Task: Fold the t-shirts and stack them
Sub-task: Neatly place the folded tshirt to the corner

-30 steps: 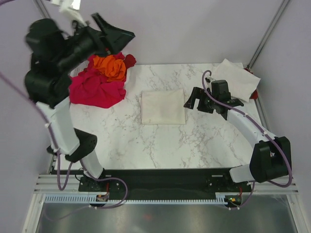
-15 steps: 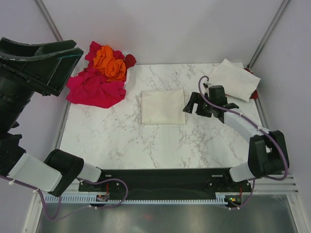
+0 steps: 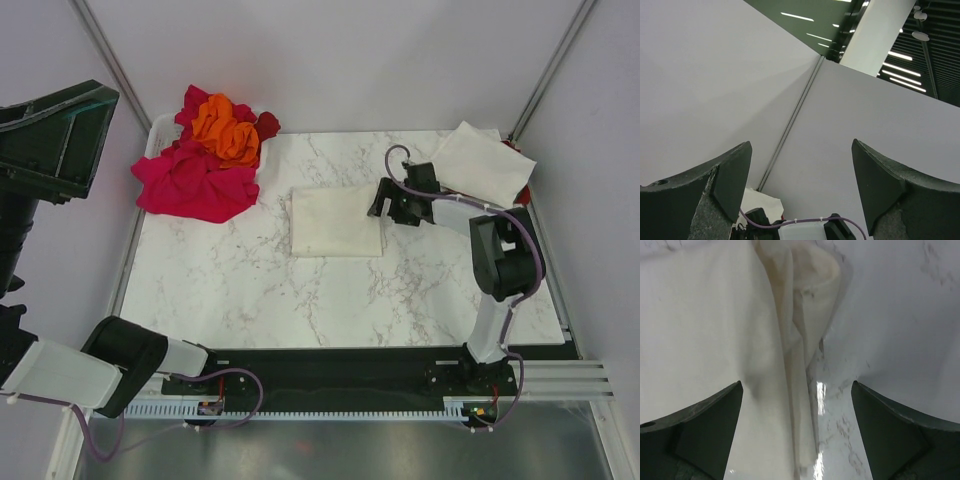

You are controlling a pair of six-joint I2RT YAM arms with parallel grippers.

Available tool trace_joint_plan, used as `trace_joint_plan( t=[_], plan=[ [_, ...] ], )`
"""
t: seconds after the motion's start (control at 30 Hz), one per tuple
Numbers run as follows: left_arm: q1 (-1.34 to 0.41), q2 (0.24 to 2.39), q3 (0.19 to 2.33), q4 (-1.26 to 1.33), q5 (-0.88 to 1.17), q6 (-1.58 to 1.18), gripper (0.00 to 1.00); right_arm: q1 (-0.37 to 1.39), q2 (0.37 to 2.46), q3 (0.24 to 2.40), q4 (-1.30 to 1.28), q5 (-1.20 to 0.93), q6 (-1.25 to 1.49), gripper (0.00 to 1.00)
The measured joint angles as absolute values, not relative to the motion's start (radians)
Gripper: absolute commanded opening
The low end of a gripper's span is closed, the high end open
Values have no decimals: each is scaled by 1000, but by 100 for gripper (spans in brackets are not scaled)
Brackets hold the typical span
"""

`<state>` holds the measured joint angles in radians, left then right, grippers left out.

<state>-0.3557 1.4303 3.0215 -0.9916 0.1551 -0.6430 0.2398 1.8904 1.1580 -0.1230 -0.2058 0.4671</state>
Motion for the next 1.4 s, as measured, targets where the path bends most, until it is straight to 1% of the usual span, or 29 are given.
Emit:
trace_joint_plan(
  t=[0.03, 0.17, 0.2, 0.3, 0.37, 0.4, 0.47, 0.57, 0.6, 0.7, 0.73, 0.77, 0.83, 0.9, 0.97, 1.0, 1.03, 1.07, 1.1, 1.13, 1.2, 1.4],
  plan=[
    [-356, 1430, 3021, -992, 152, -643, 86, 239, 1922, 1195, -113, -207, 468, 97],
    [-356, 1431, 3019, -993, 131, -643, 86, 239, 2027, 1309, -57, -196, 476, 95],
    [-356, 1431, 3018, -993, 131, -643, 85, 239, 2039, 1322, -47, -194, 477, 90],
    [-356, 1431, 3018, -994, 128, -643, 85, 239, 2076, 1355, -14, -189, 487, 80],
    [-356, 1431, 3018, -994, 120, -643, 83, 239, 2090, 1360, 11, -191, 498, 76],
    [-356, 1430, 3018, -994, 112, -643, 83, 239, 2092, 1359, 20, -191, 507, 73],
    [-356, 1431, 3018, -994, 106, -643, 82, 238, 2094, 1337, 63, -198, 525, 70],
    [-356, 1432, 3018, -994, 105, -643, 81, 238, 2091, 1285, 152, -213, 553, 61],
    [-356, 1433, 3018, -995, 105, -643, 81, 238, 2091, 1269, 183, -221, 559, 57],
    [-356, 1436, 3018, -999, 105, -643, 82, 236, 2093, 1224, 266, -250, 595, 52],
    [-356, 1437, 3018, -999, 105, -644, 81, 236, 2094, 1208, 298, -265, 608, 52],
    [-356, 1438, 3018, -1000, 106, -644, 77, 236, 2094, 1194, 322, -276, 622, 52],
    [-356, 1441, 3018, -1000, 105, -644, 77, 236, 2094, 1153, 397, -308, 653, 49],
    [-356, 1443, 3018, -1001, 105, -643, 77, 240, 2096, 1126, 446, -331, 675, 43],
    [-356, 1446, 3018, -1001, 106, -643, 77, 249, 2105, 1105, 487, -355, 695, 33],
    [-356, 1448, 3018, -1000, 108, -644, 77, 254, 2112, 1098, 506, -366, 704, 19],
    [-356, 1450, 3018, -1001, 109, -644, 77, 259, 2120, 1092, 529, -381, 711, 8],
    [-356, 1452, 3018, -1000, 111, -644, 79, 263, 2125, 1087, 537, -389, 722, 0],
    [-356, 1455, 3018, -1001, 113, -644, 79, 265, 2131, 1078, 561, -404, 735, 0],
    [-356, 1457, 3018, -1001, 115, -646, 76, 268, 2133, 1071, 575, -413, 745, 0],
    [-356, 1460, 3018, -1001, 115, -648, 75, 269, 2136, 1064, 593, -430, 756, 0],
    [-356, 1449, 3017, -1002, 131, -658, 79, 265, 2130, 1084, 541, -449, 744, 0]
  ],
)
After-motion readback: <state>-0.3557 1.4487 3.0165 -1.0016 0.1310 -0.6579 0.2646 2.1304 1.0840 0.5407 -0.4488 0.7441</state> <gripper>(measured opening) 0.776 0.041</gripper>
